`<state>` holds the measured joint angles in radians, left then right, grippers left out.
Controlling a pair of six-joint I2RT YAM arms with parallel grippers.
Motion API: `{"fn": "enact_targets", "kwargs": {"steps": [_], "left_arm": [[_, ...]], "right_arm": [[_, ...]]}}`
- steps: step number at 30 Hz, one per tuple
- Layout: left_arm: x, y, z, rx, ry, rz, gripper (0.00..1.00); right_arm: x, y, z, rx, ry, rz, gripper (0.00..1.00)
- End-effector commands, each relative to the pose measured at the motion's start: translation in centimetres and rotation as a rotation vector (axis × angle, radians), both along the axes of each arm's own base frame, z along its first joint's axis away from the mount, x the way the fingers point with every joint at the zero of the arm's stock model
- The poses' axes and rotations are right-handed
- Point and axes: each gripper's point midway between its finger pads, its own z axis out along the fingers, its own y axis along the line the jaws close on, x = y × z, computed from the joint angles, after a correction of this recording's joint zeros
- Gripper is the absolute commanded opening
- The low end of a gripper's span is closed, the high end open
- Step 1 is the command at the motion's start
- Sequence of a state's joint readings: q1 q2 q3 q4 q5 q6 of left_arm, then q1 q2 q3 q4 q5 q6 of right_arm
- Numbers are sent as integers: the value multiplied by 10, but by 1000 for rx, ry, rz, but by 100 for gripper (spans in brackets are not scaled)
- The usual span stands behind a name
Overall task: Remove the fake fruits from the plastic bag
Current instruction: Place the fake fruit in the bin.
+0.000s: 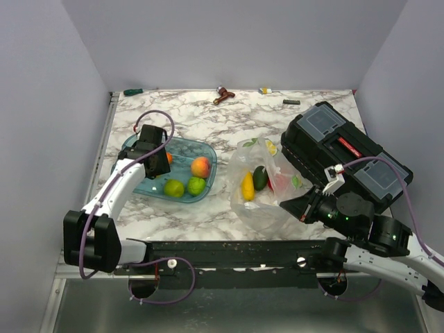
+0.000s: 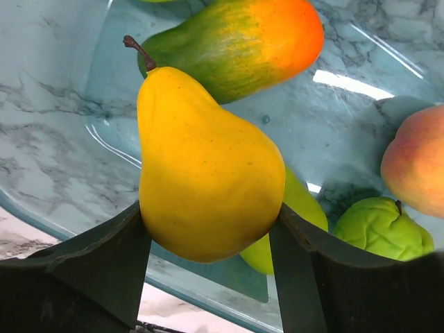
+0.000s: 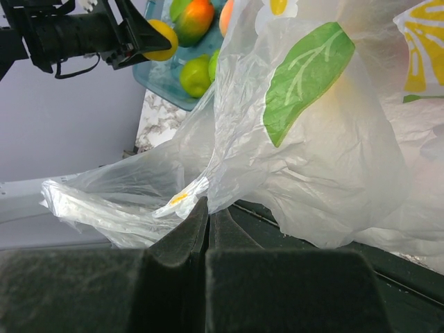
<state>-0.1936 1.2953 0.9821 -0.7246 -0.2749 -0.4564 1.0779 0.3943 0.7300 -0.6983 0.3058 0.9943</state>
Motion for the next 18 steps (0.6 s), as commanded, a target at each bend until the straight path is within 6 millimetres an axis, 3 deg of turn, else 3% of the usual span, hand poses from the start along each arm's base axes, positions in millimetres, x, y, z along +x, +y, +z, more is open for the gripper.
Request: {"fn": "enact_targets", "kwargs": {"steps": [1, 8, 11, 18], "left_arm": [[-6, -2, -20, 3, 83, -47, 1], [-11, -3, -41, 18, 217, -77, 6], [-13, -6, -47, 8, 242, -95, 20], [-16, -14, -52, -27, 274, -125, 34]], "right_arm": [[4, -5, 1, -4, -11, -33, 1], [4, -6, 4, 3, -19, -28, 1], [3, -6, 3, 2, -19, -24, 1], [2, -6, 2, 12, -21, -21, 1]]}}
